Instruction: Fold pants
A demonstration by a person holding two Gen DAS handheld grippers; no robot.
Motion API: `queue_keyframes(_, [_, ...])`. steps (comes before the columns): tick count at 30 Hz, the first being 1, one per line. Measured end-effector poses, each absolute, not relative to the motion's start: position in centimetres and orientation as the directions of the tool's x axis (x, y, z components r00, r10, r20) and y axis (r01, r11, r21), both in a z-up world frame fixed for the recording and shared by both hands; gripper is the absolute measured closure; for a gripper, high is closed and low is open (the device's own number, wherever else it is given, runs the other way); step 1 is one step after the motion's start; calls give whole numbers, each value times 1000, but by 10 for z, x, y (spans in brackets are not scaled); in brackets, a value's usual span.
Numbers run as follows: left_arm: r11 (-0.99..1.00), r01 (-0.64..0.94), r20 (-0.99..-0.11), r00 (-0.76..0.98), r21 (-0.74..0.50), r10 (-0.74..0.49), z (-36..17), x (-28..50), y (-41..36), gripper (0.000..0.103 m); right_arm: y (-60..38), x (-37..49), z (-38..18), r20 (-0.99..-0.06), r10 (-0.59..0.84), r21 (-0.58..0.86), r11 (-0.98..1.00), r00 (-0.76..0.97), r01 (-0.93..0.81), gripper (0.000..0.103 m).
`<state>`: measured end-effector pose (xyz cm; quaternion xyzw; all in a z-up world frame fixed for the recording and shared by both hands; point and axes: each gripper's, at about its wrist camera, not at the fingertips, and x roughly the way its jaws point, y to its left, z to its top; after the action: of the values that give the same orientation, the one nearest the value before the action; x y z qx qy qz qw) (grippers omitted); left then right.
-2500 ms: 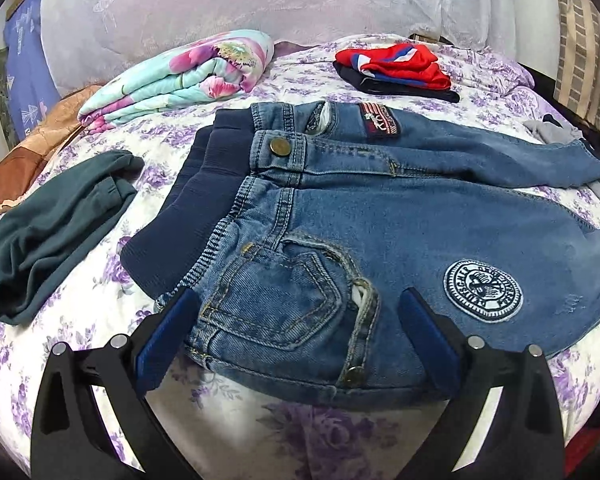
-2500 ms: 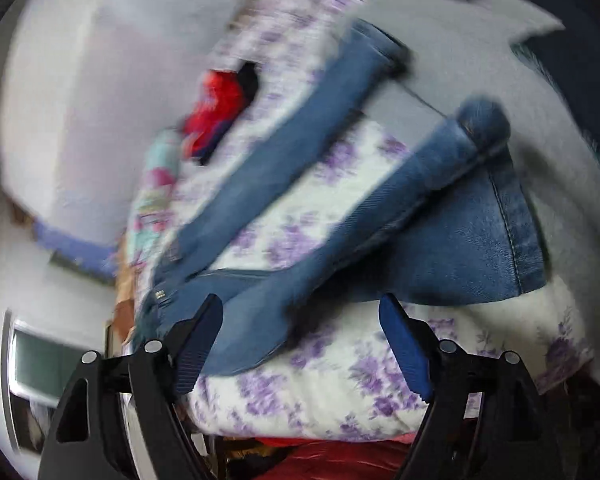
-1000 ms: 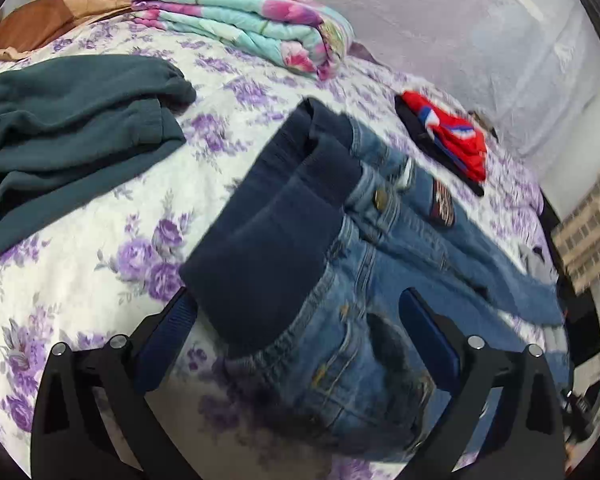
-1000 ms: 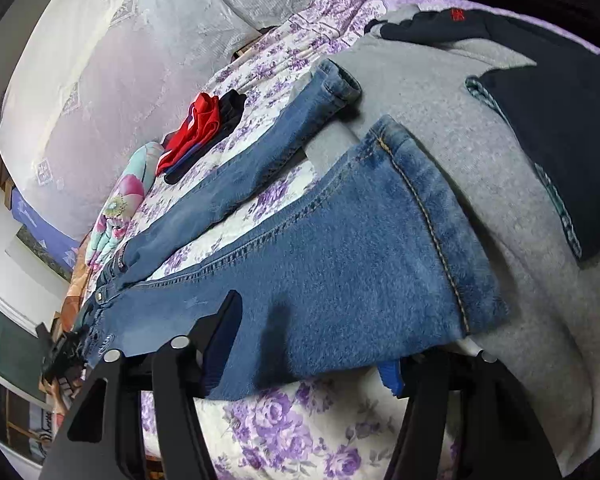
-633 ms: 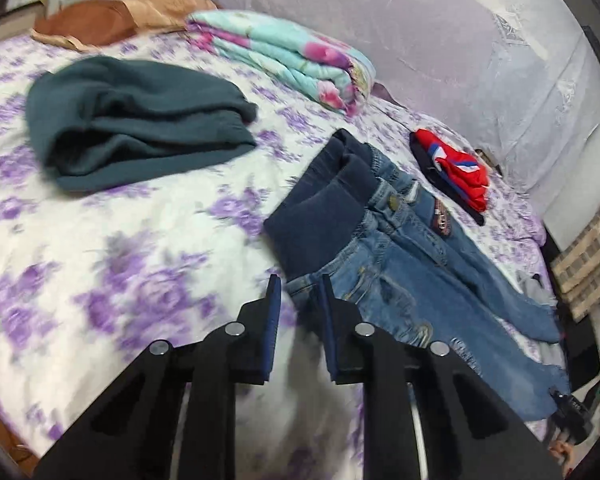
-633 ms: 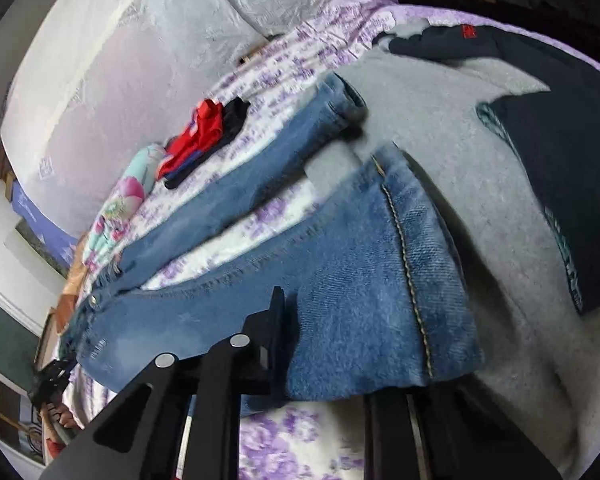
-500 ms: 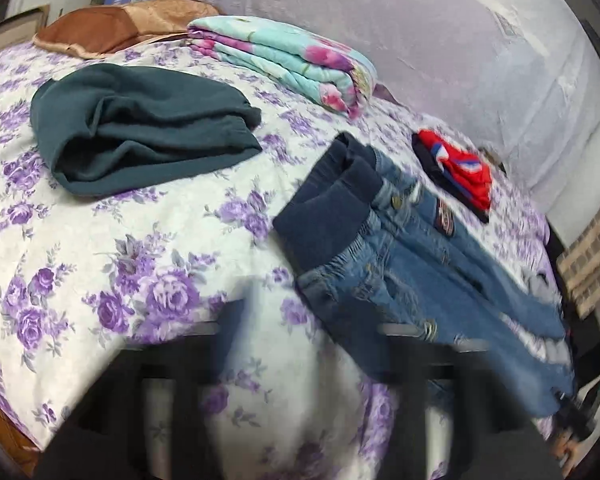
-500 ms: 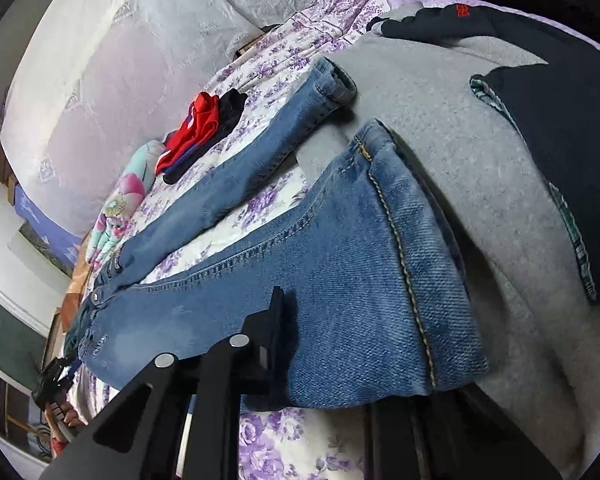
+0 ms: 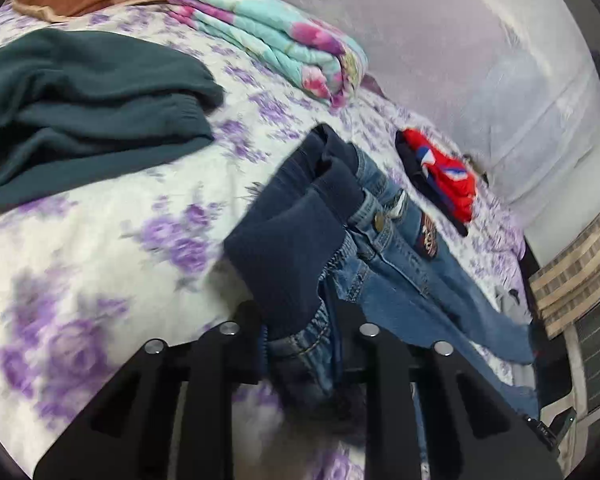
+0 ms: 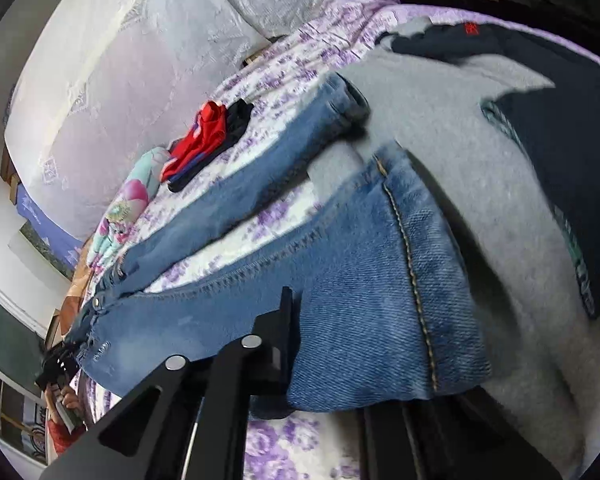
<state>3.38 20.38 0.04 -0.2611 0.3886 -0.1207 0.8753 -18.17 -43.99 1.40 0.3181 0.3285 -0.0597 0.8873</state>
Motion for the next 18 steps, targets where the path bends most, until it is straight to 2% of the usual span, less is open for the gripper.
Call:
queue_keyframes(3, [836,12,-599,692,-548,-403,6,12,216,82,-434,-179,23,-619,111,502,817,777,283,94])
queue_keyframes(6, [828,-9,-609,681,-561,-406,-4,3,228,82,-438,-176,4,-677,130,484,820,724,305,95])
queue_keyframes(8, [818,-3,-608,670,-575,-426,-14,2,234,79,-442,-180,-3,-669,160,509,811,726,290,93])
queue_keyframes(10, [810,5,-602,667,-587,-440,-13,1,236,74,-446,-185,5,-676,165,511,808,719,295,82])
queue_keyframes(12, [829,-15,-607,689,-559,-396,1,-6,247,50,-456,-195,20,-665,140,518,794,734,318,78])
queue_keyframes(13, [850,-35,-609,713,-526,-347,9,-10,251,47,-460,-200,29,-659,95,497,800,746,337,77])
queue_keyframes(14, [896,-91,-610,762,-434,-218,24,-20,258,45,-462,-205,40,-658,28,454,812,753,367,74])
queue_keyframes(15, [916,-110,-606,779,-386,-163,32,-23,260,44,-464,-209,55,-653,-60,387,830,755,401,74])
queue_keyframes(16, [930,-118,-599,791,-349,-124,41,-25,262,44,-464,-211,70,-632,-145,326,842,761,431,74])
queue_keyframes(18, [929,-87,-592,791,-360,-155,56,-19,262,44,-461,-207,94,-577,-245,262,848,780,460,74])
